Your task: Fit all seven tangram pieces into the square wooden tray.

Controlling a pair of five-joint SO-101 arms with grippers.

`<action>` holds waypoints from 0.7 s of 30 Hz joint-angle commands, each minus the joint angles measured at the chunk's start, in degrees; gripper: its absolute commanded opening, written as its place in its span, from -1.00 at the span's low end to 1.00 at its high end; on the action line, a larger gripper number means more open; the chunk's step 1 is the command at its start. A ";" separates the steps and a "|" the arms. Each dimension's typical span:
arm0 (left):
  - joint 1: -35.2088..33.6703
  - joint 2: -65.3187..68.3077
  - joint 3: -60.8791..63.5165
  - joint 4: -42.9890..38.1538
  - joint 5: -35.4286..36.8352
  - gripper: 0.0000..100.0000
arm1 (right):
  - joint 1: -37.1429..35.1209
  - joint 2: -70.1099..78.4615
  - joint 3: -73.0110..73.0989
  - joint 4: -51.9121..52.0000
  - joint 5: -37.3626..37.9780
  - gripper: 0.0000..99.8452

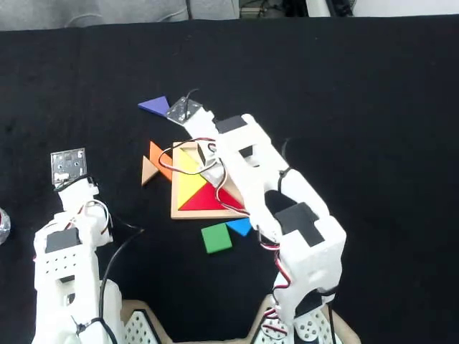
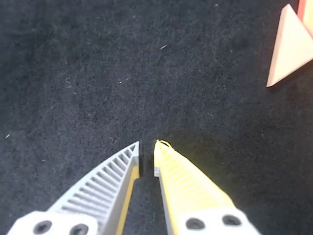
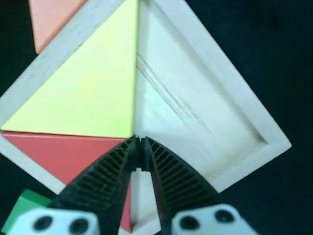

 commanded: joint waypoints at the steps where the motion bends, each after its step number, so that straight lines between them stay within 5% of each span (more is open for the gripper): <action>1: -0.57 -0.88 -0.92 -0.79 -0.18 -0.86 | 0.18 -1.71 -2.51 0.88 0.70 -0.98; 8: -0.57 -0.88 -0.92 -0.79 -0.18 -0.86 | 4.75 -3.21 -1.89 0.97 0.62 -0.98; 21: -0.57 -0.88 -0.84 -0.79 -0.18 -0.85 | 2.73 -4.35 2.59 0.97 0.97 -0.98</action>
